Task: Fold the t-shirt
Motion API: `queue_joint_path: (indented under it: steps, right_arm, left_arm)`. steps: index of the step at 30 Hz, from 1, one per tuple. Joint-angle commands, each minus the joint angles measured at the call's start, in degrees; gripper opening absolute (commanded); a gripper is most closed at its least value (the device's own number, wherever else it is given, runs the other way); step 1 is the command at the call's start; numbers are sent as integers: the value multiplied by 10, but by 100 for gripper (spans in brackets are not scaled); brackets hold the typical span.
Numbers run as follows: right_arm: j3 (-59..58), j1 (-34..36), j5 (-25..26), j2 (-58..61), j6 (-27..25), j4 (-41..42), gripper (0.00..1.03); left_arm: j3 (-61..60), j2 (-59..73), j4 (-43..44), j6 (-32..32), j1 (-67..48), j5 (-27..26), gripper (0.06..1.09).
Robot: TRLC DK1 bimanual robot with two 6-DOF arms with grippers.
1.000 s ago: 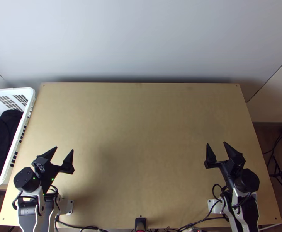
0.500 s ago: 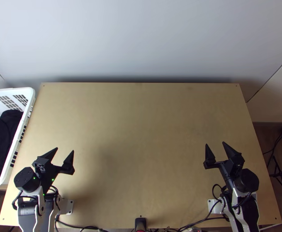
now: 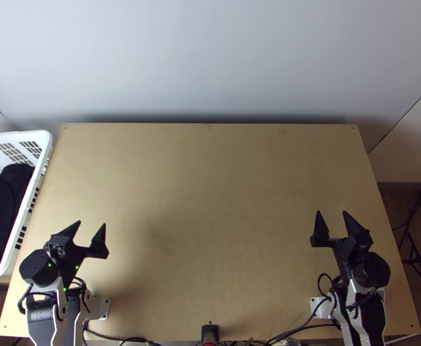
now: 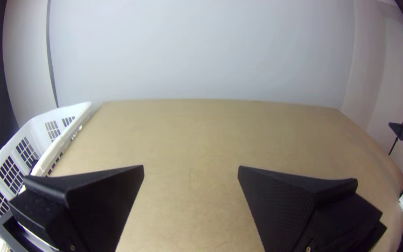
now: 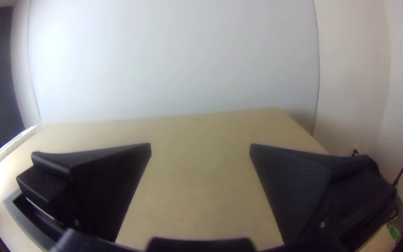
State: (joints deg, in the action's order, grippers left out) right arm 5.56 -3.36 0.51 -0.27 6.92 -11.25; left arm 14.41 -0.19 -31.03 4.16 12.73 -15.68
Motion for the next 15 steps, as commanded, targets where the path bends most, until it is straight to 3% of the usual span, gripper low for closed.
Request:
queue_joint_path:
  steps: [1,15]
  right_arm:
    - [-2,28,7,12,30,-20,98]
    - [-2,15,6,21,16,-21,98]
  left_arm:
    - [0,1,5,-21,5,7,104]
    - [0,3,11,-64,8,25,103]
